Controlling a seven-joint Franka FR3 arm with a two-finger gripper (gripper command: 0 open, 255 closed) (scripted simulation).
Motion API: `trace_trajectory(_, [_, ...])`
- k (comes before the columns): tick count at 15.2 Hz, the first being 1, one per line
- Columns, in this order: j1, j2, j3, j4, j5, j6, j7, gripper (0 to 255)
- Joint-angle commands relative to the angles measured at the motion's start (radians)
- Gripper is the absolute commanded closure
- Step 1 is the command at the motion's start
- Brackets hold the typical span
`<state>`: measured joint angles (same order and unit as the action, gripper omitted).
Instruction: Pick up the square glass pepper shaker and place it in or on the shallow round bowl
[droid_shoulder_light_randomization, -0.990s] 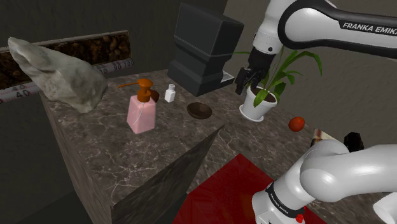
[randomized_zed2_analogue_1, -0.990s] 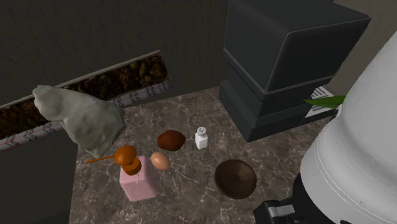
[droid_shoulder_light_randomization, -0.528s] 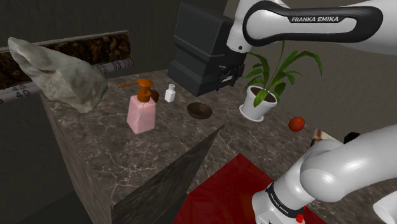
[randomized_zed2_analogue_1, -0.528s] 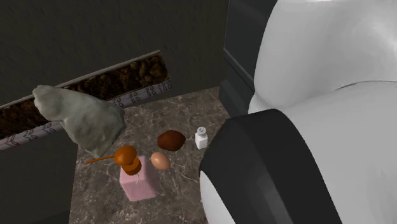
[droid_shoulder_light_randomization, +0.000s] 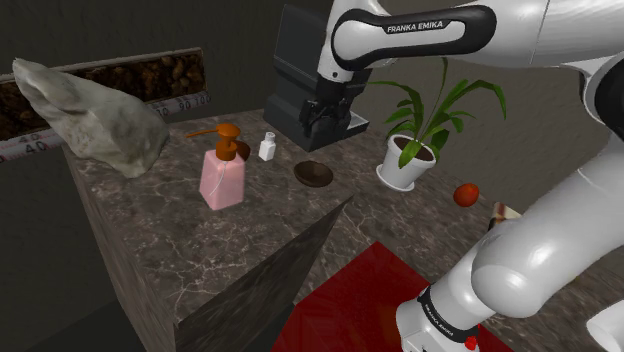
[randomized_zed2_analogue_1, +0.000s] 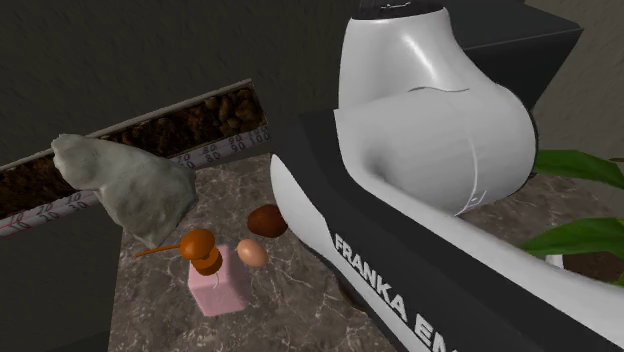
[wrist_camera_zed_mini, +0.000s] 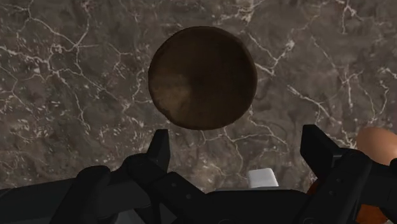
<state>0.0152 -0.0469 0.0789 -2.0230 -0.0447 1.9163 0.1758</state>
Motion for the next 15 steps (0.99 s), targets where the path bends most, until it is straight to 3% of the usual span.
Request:
trace_trajectory(1, [0.005,0.088,0.005,0.081,0.004,0.001,0.006,0])
trace_trajectory(11, [0.026,0.522,0.017,0.559,0.017,-0.068,0.013,0])
trace_trajectory(15, [0.027,0.535,0.016,0.536,0.017,-0.032,0.014,0])
